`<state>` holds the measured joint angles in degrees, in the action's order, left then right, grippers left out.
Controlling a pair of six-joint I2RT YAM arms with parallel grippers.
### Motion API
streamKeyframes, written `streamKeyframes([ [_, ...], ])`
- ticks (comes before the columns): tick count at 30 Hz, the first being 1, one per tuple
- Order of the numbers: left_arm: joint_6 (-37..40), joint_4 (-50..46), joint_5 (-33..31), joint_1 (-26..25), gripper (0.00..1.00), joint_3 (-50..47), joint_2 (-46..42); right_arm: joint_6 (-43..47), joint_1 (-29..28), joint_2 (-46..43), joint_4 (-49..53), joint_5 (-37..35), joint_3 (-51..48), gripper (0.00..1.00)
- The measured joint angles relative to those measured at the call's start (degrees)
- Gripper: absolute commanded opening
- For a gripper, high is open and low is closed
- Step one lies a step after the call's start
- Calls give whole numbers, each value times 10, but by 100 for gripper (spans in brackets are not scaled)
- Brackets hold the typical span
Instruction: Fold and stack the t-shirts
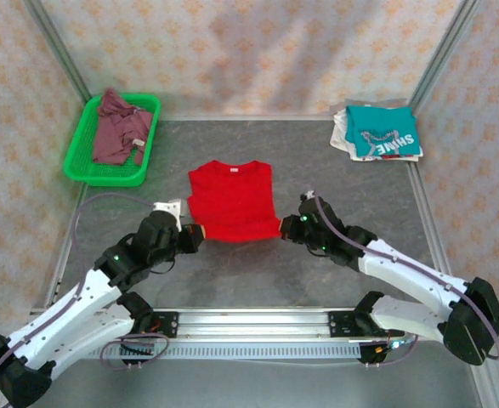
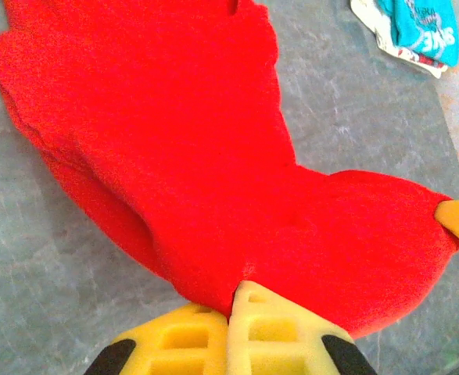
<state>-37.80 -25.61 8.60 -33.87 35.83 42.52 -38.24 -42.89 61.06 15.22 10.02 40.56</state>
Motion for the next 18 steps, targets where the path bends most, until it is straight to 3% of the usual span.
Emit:
streamKeyframes([
  [8, 33, 65, 59, 132, 0, 52, 104, 39, 56, 103, -22, -4, 105, 0],
  [18, 53, 131, 118, 203, 0, 143, 236, 60, 110, 241, -35, 7, 238, 0],
])
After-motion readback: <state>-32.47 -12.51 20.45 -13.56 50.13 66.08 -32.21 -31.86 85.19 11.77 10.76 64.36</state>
